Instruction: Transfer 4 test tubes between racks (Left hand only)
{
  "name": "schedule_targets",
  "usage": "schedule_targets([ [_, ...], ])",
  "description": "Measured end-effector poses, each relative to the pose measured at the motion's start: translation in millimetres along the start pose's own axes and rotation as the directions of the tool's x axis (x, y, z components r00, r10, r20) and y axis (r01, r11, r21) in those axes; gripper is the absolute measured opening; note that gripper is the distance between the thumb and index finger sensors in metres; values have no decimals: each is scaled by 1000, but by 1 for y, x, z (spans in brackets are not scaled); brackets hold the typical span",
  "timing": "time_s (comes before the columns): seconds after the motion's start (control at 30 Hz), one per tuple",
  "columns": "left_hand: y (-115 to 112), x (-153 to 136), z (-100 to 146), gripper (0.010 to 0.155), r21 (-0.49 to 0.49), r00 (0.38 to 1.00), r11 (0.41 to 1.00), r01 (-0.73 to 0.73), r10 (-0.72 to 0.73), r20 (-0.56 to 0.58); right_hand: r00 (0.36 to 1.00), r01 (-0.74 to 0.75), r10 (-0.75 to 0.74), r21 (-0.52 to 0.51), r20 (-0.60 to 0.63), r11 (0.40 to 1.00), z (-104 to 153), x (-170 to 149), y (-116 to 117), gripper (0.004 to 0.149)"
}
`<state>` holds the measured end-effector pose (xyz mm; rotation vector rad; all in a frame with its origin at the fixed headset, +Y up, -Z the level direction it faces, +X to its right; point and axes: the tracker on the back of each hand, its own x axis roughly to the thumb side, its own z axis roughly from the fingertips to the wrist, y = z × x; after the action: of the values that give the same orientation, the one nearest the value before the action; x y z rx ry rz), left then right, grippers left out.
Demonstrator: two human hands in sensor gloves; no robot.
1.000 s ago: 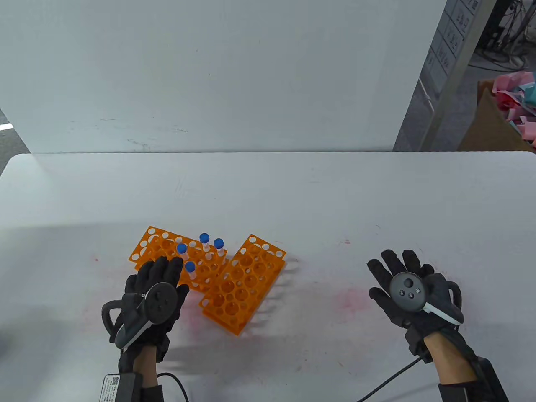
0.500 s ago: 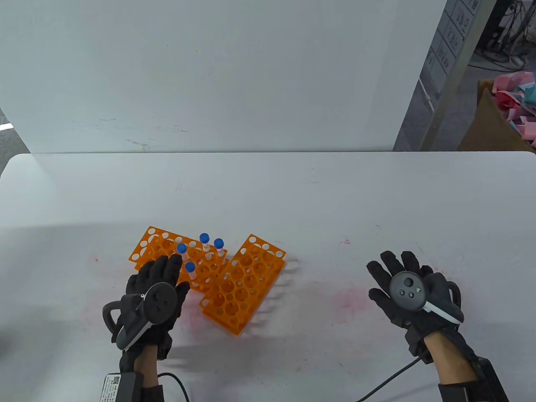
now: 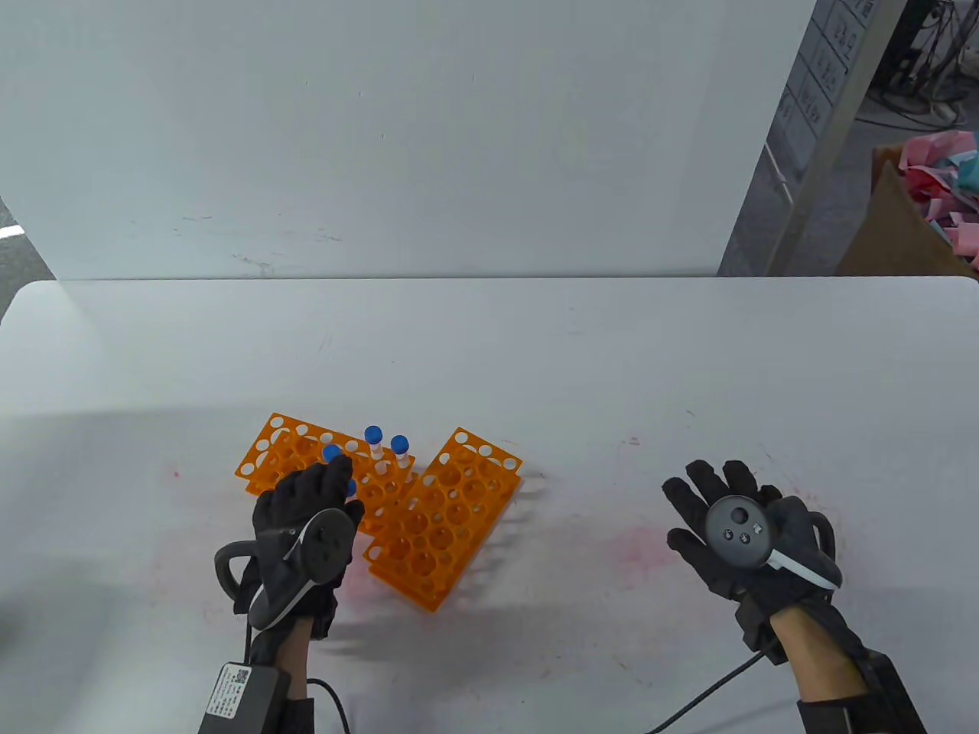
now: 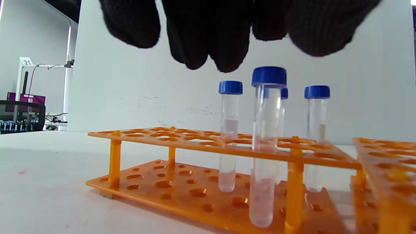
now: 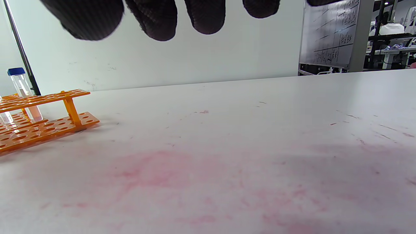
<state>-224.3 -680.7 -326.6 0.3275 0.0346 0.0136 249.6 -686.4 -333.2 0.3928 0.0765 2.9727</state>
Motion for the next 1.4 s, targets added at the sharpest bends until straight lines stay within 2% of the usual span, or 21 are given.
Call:
schedule_targets([
  [0.17,-9,7,-5,61,-21,997,997,73,-73,0,1000,6,-6,-4,7,1000,-1,1,0,63],
  [0.47,-17,14,-8,55,-27,994,994,106,-106,-1,1000,6,-6,14,17,1000,0,3,1,62],
  [0.77,-23,16,-10,58,-52,992,991,121,-122,-17,999,6,-7,42,34,999,-1,4,4,61],
  [1.23,-19,16,-10,56,-33,990,990,137,-138,-33,999,17,-19,59,39,998,-1,6,6,61],
  [1.4,-13,14,-9,56,3,993,994,112,-112,-45,999,19,-22,63,39,998,-1,6,5,61],
])
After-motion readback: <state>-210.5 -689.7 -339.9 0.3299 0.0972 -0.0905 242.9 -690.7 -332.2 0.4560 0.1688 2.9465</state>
